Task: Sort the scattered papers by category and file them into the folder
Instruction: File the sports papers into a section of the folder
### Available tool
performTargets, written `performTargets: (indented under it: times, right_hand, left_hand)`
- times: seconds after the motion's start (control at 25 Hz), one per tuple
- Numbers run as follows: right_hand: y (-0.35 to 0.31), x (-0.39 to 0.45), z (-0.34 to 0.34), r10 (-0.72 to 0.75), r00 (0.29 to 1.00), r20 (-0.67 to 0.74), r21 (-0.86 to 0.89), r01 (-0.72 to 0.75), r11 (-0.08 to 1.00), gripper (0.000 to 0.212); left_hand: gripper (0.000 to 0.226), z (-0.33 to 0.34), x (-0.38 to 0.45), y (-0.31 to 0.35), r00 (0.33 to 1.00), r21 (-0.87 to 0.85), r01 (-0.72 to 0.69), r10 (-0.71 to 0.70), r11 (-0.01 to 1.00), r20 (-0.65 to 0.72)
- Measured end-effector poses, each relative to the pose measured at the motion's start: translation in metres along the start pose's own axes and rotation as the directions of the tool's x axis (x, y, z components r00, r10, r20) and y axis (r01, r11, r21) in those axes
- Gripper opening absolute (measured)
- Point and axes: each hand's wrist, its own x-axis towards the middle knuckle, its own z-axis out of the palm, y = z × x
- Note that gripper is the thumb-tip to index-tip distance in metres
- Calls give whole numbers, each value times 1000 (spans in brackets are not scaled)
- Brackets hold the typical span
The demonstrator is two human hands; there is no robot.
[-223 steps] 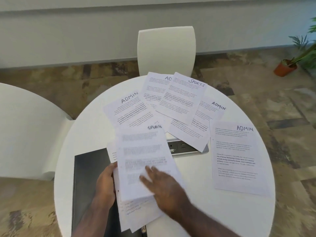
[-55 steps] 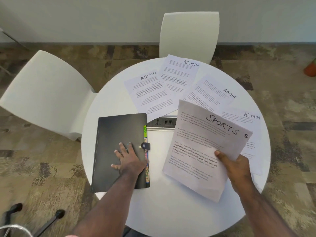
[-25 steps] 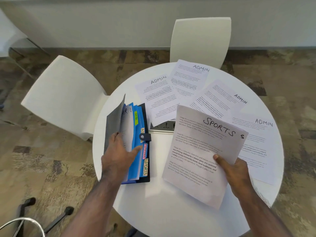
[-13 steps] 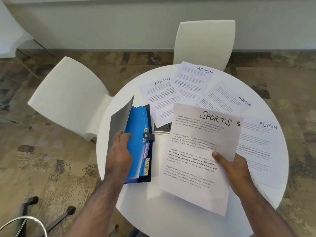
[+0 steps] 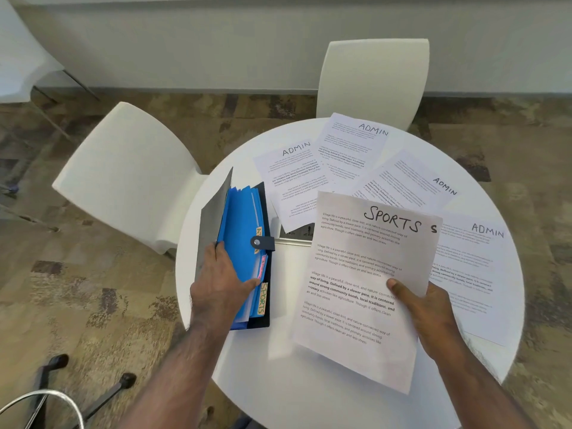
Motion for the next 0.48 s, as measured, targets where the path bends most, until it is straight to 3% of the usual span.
performTargets:
  times: [0.16,0.36,0.48]
  right_hand:
    - [3,1,-2,1,1000,-3,-13,-1,1000,21]
    - [4,3,-1,4,1000,-3,-16,-4,1000,21]
    - [4,3,-1,1,1000,7,-11,-1,1000,24]
  left_hand:
    - [66,-1,-1,1,998,-112,-17,11,994,-60]
    - [80,-10,-5,-6,990,-289,-107,75,951,-118]
    - [61,-9,0,-6,992,-246,-117,103,962,-69]
